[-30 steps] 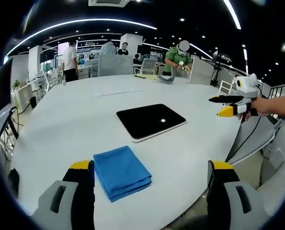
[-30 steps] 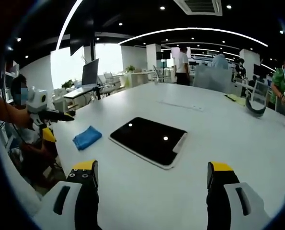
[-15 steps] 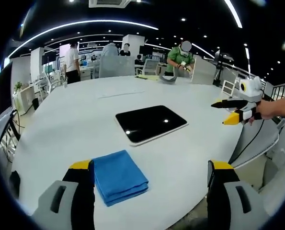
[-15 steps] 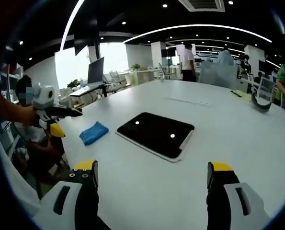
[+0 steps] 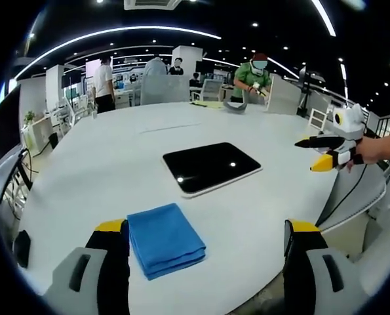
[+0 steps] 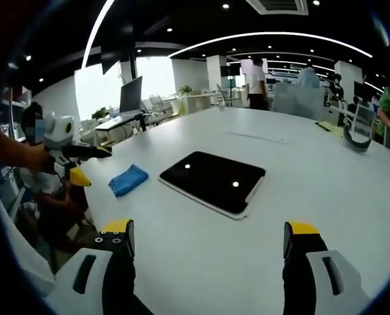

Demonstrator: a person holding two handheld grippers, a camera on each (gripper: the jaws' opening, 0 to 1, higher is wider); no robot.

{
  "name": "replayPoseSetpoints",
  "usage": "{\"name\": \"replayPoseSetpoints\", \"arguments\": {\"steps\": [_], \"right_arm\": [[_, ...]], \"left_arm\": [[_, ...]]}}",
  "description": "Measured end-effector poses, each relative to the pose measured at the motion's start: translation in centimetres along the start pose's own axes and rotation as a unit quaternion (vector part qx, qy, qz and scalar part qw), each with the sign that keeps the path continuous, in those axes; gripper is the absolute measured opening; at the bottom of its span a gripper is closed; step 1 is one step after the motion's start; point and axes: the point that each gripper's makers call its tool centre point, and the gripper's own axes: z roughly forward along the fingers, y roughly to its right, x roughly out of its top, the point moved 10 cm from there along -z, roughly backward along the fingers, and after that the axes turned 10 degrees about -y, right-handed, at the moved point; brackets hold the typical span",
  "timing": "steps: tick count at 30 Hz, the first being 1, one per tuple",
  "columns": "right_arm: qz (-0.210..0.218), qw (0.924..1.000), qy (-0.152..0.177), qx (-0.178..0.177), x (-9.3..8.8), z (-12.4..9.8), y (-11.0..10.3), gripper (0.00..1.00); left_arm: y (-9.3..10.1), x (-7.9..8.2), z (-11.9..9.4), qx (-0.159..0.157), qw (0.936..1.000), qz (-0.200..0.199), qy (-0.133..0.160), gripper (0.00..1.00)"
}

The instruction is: Wipe the mirror surface with the cleaning cloth until all visible marks leave the cleaned area.

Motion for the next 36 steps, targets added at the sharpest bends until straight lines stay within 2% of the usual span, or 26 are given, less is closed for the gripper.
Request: {"name": "replayPoseSetpoints", "arguments": {"steps": [6, 11, 15, 17, 21, 24, 27, 36], "right_arm": [[-0.001, 1.0, -0.003, -0.009, 0.3, 0.3, 0.1, 0.94], [0.006, 1.0, -0.001, 0.003, 0.1, 0.5, 0.1, 0.94], [0.004, 1.0, 0.0, 0.004, 0.1, 0.5, 0.0, 0.94], [0.008, 0.9999, 0.007, 0.008, 0.3, 0.5, -0.3, 0.94], [-0.006, 1.0, 0.004, 0.007, 0.7, 0.6, -0.6, 0.94], [-0.001, 0.9999, 0.012, 0.002, 0.9, 0.5, -0.6, 0.95], [0.001, 0.9999, 0.012, -0.007, 0.9, 0.6, -0.5, 0.95], [0.009, 0.9998, 0.007, -0.014, 0.6, 1.2, -0.3, 0.95]], "left_arm": [[0.1, 0.6, -0.2, 0.011, 0.9999, -0.003, 0.002, 0.99], [0.0, 0.9, -0.3, 0.012, 0.9999, -0.007, 0.009, 0.99], [-0.4, 0.7, -0.1, 0.005, 0.9999, -0.015, 0.004, 0.99], [-0.6, 0.7, -0.2, -0.001, 0.9997, -0.018, 0.015, 0.99], [-1.0, 0.5, -0.2, -0.003, 0.9997, -0.019, 0.017, 0.99], [-1.4, 0.2, 0.1, -0.014, 0.9993, -0.026, 0.024, 0.99], [-2.0, -0.3, 0.4, -0.017, 0.9993, -0.027, 0.019, 0.99], [-2.5, -0.1, 0.7, -0.026, 0.9993, -0.026, 0.012, 0.99]]}}
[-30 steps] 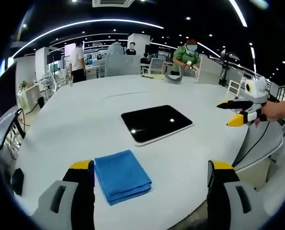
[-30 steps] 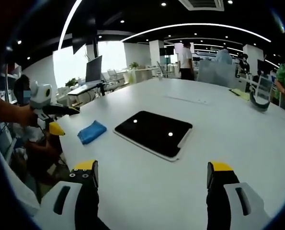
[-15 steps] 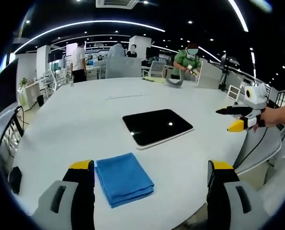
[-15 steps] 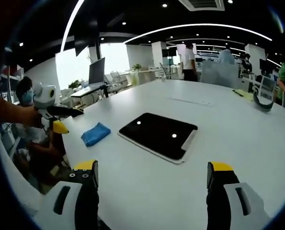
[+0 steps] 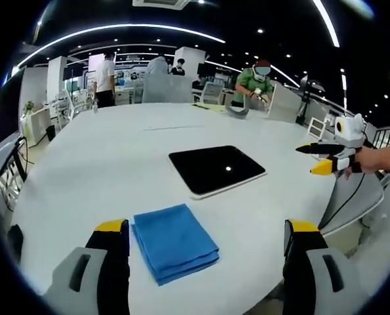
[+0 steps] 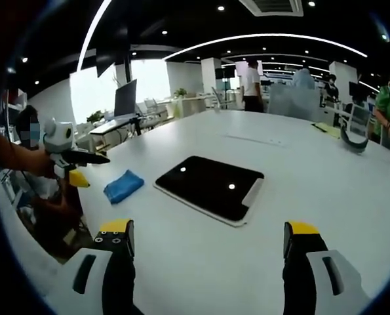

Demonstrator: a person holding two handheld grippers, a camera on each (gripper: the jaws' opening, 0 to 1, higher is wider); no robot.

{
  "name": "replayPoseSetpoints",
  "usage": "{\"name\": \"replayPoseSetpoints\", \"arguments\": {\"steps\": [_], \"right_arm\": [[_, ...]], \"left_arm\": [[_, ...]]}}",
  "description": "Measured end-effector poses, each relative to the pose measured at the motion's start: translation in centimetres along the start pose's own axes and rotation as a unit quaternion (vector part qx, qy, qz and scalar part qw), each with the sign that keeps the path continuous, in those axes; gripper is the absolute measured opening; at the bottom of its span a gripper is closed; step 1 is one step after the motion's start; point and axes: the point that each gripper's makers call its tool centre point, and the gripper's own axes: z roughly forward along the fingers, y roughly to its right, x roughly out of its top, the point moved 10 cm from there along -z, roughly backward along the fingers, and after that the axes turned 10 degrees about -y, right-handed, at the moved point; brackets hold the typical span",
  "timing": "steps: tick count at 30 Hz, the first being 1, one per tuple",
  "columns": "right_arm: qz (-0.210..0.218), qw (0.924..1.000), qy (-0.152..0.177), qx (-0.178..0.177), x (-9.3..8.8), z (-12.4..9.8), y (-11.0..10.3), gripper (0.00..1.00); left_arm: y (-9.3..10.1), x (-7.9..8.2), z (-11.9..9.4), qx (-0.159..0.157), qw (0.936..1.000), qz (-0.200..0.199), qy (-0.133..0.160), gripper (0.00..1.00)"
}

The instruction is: Wipe the mirror surface with the cleaning cloth until all visible marks leave the cleaned area.

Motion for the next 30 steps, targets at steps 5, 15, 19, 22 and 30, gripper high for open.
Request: {"name": "replayPoseSetpoints", "arguments": {"steps": [5, 15, 19, 22, 30], "right_arm": [[-0.006, 1.0, 0.001, 0.007, -0.4, 0.1, 0.4, 0.95], [0.005, 0.9999, 0.007, 0.009, -1.1, -0.1, 1.0, 0.95], [0.006, 0.9999, 0.003, 0.011, -1.5, 0.0, 0.8, 0.95], [0.014, 0.9998, 0.007, 0.008, -1.6, -0.3, 0.8, 0.95], [0.026, 0.9996, 0.012, 0.001, -1.8, -0.8, 1.0, 0.95]], "left_arm": [[0.1, 0.0, 0.5, -0.001, 1.0, -0.001, 0.002, 0.99], [-0.6, 0.7, 1.4, 0.001, 1.0, 0.007, -0.001, 0.87], [-1.2, 1.2, 1.8, 0.002, 0.9999, 0.012, -0.001, 0.85], [-1.5, 1.3, 2.2, 0.001, 0.9998, 0.019, -0.003, 0.79], [-1.7, 0.4, 3.1, -0.002, 0.9986, 0.046, -0.027, 0.62]]}}
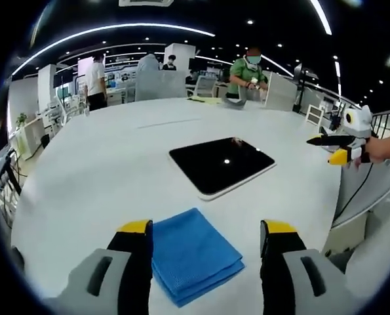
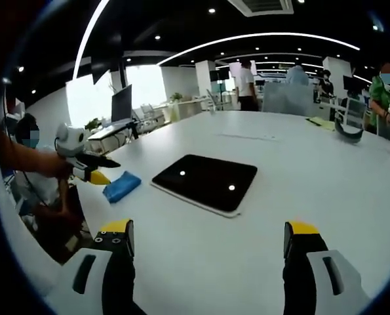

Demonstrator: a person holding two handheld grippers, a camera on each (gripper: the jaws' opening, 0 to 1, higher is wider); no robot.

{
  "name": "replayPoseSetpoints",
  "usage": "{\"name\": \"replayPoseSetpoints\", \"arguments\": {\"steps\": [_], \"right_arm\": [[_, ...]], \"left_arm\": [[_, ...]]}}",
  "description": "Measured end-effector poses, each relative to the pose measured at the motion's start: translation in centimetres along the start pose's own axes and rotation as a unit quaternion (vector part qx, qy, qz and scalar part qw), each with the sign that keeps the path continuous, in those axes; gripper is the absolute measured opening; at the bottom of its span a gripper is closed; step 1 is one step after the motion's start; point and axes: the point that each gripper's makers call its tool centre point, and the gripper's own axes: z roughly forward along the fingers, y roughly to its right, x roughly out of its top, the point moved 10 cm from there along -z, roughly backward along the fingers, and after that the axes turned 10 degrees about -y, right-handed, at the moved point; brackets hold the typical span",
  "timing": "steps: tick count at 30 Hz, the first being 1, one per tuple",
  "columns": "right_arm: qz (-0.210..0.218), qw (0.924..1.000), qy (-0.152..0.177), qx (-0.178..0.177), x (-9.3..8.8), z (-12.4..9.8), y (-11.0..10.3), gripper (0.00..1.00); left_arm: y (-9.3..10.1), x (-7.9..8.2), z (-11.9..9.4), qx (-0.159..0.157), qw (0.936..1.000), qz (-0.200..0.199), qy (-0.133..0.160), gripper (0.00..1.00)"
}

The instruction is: Wipe the mirror surface with the cleaning cloth until all visible marks leave the cleaned area.

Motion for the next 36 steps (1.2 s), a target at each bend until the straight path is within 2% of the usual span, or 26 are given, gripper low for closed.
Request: {"name": "replayPoseSetpoints", "arguments": {"steps": [2, 7, 17, 20, 24, 25, 27, 30, 36], "right_arm": [[0.003, 1.0, 0.002, -0.001, 0.0, 0.0, 0.1, 0.95], [0.004, 1.0, 0.003, -0.001, 0.1, 0.0, 0.1, 0.95], [0.012, 0.9999, 0.003, -0.001, -0.3, -0.2, 0.0, 0.95], [0.015, 0.9999, 0.003, -0.003, -0.4, -0.3, 0.0, 0.95], [0.018, 0.9998, 0.005, -0.007, -0.3, -0.5, 0.1, 0.95], [0.019, 0.9998, 0.006, -0.008, -0.3, -0.5, 0.1, 0.95], [0.021, 0.9997, 0.007, -0.011, -0.4, -0.6, 0.1, 0.95], [0.024, 0.9996, 0.006, -0.013, -0.5, -0.5, 0.1, 0.95], [0.022, 0.9997, 0.003, -0.013, -0.7, -0.4, -0.1, 0.95]], "left_arm": [[0.0, -0.1, 0.1, -0.003, 1.0, 0.002, -0.007, 0.57], [-0.5, -0.5, 0.5, 0.004, 0.9996, -0.001, -0.029, 0.54], [-1.6, -1.0, 1.3, 0.005, 0.9985, 0.004, -0.054, 0.35], [-2.2, -1.4, 1.6, 0.014, 0.9967, 0.009, -0.079, 0.36], [-2.4, -1.8, 1.9, 0.014, 0.9955, 0.014, -0.092, 0.35], [-2.4, -1.8, 1.9, 0.015, 0.9959, 0.025, -0.086, 0.35], [-2.4, -1.8, 1.9, 0.015, 0.9955, 0.029, -0.089, 0.35], [-2.4, -1.7, 1.9, 0.018, 0.9933, 0.059, -0.098, 0.33], [-2.4, -1.5, 2.0, 0.02, 0.9917, 0.061, -0.112, 0.33]]}}
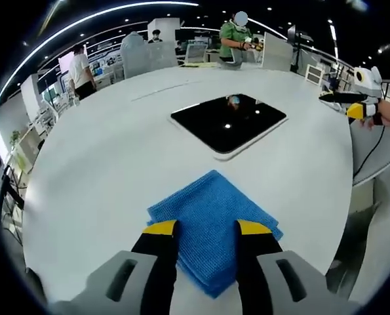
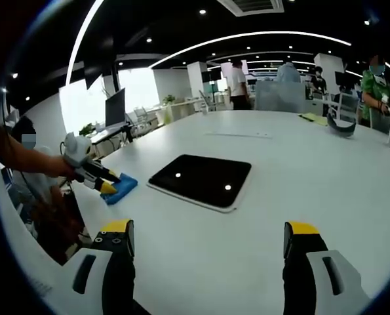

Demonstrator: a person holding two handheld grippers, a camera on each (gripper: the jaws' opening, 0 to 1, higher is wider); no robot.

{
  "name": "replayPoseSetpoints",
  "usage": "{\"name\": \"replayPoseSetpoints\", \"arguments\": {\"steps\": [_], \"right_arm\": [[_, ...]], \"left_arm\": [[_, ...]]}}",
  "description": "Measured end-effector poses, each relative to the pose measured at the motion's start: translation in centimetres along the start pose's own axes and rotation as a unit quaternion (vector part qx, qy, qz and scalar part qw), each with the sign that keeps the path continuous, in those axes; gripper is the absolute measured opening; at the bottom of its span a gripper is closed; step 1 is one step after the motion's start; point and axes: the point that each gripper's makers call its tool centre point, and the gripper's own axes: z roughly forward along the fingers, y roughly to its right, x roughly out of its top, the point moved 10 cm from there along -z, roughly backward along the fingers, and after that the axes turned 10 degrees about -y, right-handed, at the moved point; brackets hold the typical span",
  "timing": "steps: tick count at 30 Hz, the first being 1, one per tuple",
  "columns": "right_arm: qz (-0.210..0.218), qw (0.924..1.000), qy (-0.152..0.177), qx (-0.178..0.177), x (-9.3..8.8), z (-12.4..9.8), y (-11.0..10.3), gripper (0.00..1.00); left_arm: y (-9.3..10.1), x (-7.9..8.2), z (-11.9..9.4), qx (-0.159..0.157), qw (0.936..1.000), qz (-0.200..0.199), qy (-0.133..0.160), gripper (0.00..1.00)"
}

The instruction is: Wipe the mirror surface with the cleaning cloth until all visible marks leave the cleaned area.

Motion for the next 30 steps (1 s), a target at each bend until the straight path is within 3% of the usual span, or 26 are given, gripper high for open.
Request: {"name": "replayPoseSetpoints", "arguments": {"steps": [7, 9, 11, 18, 27, 30], "right_arm": [[-0.003, 1.0, 0.001, 0.004, 0.4, 0.1, 0.1, 0.94], [-0.006, 1.0, 0.0, 0.006, 0.5, 0.2, 0.1, 0.94], [-0.007, 0.9999, 0.001, 0.01, 0.7, 0.2, 0.1, 0.94], [-0.007, 0.9999, 0.003, 0.014, 1.1, 0.3, 0.3, 0.94], [-0.005, 0.9998, 0.004, 0.019, 1.0, 0.3, 0.6, 0.94], [-0.002, 0.9998, 0.007, 0.019, 1.1, 0.3, 0.7, 0.94]], "left_arm": [[0.1, -0.1, 0.0, 0.006, 0.9999, -0.008, 0.003, 0.3], [0.2, -0.1, 0.0, 0.006, 0.9999, -0.009, 0.003, 0.25], [0.4, 0.0, 0.0, 0.006, 1.0, -0.005, 0.003, 0.14], [-0.1, 0.3, 0.1, 0.004, 0.9994, -0.034, -0.006, 0.06], [-0.4, 2.7, -0.9, 0.009, 0.9995, -0.027, 0.008, 0.05], [-0.6, 3.7, -1.1, 0.003, 0.9988, -0.044, 0.019, 0.05]]}}
